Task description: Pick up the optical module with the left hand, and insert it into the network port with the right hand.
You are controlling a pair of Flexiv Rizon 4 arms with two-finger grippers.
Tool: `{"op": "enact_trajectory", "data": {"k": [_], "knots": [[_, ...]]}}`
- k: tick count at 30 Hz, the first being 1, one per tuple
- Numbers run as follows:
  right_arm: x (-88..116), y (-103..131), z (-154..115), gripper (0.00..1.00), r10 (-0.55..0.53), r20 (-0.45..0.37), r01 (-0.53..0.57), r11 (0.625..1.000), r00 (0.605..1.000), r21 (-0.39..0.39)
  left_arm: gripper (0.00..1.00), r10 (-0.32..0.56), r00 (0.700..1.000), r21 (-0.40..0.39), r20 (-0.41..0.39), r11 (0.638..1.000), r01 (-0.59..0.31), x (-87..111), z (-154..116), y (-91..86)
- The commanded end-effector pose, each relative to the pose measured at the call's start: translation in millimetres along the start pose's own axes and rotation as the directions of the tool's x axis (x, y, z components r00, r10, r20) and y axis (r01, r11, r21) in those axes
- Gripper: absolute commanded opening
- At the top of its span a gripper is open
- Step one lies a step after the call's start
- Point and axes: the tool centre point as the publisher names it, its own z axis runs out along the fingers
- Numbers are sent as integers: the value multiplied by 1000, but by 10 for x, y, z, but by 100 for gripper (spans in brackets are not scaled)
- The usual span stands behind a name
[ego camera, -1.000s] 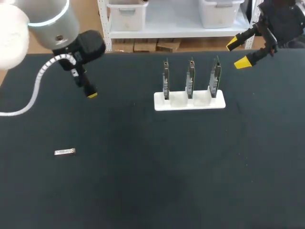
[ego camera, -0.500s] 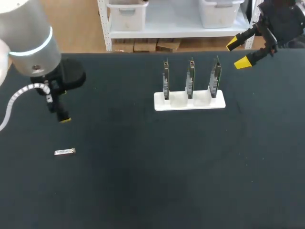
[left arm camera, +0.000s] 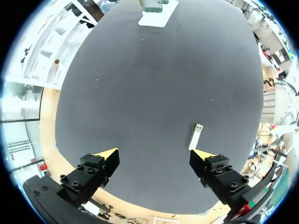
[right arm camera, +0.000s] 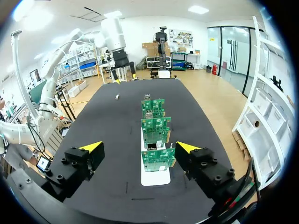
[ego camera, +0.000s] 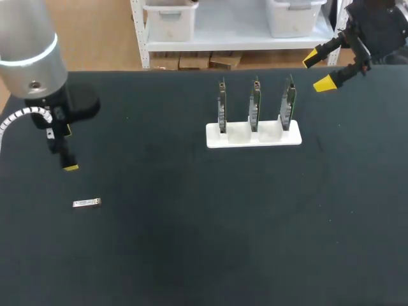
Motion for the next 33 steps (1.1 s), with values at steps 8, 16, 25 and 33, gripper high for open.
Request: {"op": "enact_trajectory", "data": {"k": [8,16,25,33], "knots": [[7,-5,3,100,-3,2,3,1000,1000,0,100,12,1000,-26,24,1000,-11,70,42,-36],[7,-5,3,100,-3,2,3,1000,1000,0,100,12,1000,-26,24,1000,-11,70,42,-36],[7,-5,3,100,-3,2,3,1000,1000,0,100,39,998,-13,40,999,-39,61,69,-134],[7,-5,3,100,-3,2,3,1000,1000,0,100,52,998,15,43,998,-53,228,187,-275]]}}
